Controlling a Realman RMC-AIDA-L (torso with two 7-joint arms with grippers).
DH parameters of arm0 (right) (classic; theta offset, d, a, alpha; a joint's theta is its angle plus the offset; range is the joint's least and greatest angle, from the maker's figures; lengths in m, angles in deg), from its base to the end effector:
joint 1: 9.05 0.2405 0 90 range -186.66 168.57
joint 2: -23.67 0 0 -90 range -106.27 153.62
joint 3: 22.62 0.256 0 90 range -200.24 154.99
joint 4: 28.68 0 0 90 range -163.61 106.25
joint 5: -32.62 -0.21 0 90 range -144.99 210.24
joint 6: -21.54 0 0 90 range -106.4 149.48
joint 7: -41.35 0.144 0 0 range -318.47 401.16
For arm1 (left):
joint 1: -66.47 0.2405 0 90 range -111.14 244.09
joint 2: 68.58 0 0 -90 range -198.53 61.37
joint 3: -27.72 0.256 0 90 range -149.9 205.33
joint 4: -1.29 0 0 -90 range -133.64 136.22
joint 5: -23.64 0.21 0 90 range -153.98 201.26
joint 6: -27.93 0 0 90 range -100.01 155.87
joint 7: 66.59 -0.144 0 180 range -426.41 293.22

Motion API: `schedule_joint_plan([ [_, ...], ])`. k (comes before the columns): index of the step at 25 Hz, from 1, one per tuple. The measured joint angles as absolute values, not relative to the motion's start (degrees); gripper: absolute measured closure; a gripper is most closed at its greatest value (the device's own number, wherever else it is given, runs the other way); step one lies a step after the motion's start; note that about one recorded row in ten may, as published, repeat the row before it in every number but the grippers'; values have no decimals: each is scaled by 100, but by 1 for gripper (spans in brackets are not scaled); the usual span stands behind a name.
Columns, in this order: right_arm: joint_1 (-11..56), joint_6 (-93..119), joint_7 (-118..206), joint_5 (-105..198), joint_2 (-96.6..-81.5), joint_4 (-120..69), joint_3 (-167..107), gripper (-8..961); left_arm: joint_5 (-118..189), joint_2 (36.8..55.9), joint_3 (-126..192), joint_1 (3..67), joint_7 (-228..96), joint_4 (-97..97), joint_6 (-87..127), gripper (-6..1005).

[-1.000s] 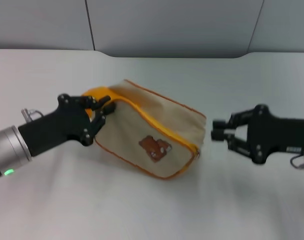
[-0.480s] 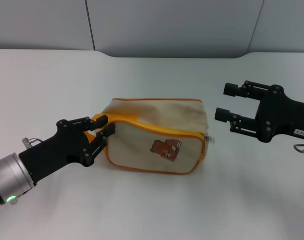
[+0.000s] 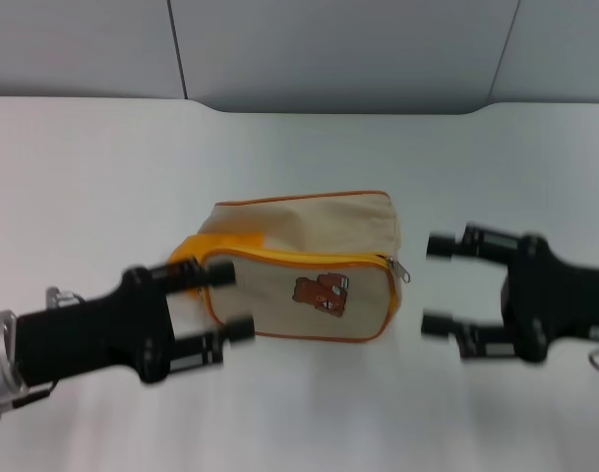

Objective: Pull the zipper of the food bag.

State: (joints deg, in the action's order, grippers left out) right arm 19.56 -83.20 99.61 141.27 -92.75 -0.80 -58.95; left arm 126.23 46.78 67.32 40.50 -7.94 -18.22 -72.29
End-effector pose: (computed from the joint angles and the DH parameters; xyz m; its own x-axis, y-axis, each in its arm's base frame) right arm 0.2580 0.2899 0.0092 0.7392 -0.0756 -0.6692 -0.2071 -0.9711 -0.1190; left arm -0.2776 0.2768 -0.0051 0.6685 0.2059 0.7146 0.3753 -0.9230 -0.0851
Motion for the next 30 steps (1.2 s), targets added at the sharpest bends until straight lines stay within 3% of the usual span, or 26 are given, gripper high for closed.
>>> schedule_joint_plan([
  [7, 1933, -8525, 9909, 14740, -9261, -344, -5951, 127, 13085, 4584, 7077, 4050, -512, -2078, -7559, 209],
  [30, 1994, -8360, 9898, 14935, -9313, -486, -5954, 126, 13254, 4562, 7114, 4076, -666, -2104, -7800, 184],
])
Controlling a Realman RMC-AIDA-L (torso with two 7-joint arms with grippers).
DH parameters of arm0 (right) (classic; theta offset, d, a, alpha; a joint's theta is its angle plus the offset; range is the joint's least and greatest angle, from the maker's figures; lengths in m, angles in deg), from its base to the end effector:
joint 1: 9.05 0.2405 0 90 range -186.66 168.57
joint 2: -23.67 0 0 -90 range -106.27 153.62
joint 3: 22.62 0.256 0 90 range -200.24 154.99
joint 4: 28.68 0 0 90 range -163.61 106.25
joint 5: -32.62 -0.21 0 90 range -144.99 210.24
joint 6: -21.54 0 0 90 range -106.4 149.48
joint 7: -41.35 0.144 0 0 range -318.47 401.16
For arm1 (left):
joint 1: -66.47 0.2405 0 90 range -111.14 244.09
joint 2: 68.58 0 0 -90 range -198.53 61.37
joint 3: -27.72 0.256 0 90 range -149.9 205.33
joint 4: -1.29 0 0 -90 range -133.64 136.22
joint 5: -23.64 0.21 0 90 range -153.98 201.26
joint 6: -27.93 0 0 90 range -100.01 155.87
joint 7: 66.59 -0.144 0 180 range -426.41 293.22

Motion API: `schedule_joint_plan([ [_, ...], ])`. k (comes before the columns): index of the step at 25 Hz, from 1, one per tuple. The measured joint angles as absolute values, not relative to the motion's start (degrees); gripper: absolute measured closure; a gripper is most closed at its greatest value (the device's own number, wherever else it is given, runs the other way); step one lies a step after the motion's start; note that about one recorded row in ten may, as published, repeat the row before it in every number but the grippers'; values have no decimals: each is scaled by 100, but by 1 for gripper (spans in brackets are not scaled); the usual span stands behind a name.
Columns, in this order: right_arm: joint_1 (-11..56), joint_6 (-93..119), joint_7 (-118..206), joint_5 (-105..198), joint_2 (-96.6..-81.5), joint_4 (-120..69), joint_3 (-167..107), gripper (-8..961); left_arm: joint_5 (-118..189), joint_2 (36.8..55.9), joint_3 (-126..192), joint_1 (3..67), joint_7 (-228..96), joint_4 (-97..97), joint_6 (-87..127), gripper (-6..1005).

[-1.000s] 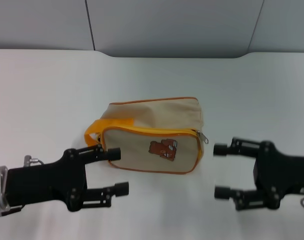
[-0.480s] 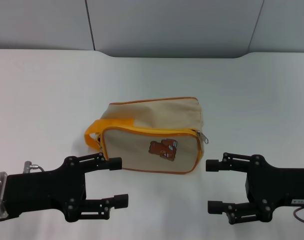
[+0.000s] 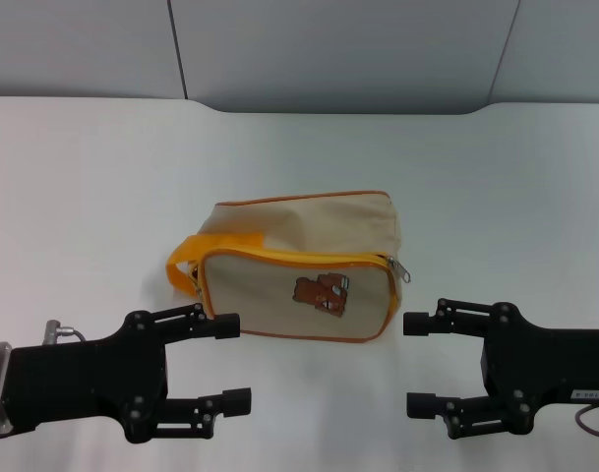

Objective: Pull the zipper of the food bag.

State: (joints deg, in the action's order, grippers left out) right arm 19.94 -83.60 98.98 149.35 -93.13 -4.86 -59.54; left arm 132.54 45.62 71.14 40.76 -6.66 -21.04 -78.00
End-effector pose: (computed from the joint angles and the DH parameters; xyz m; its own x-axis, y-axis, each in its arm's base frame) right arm 0.2655 0.2691 -0.0151 0.7730 -0.1749 -0.6098 -0.2058 -0.9784 0.0197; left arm -0.2788 0.2576 -0.0028 0.7397 0.2345 0.6307 0.2680 -0.9624 0.0435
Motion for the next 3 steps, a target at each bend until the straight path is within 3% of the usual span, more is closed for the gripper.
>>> schedule_joint_plan([
  [3, 1998, -8364, 9893, 14935, -9313, -486, -5954, 126, 13254, 4557, 7113, 4092, -697, -2104, -7814, 184],
])
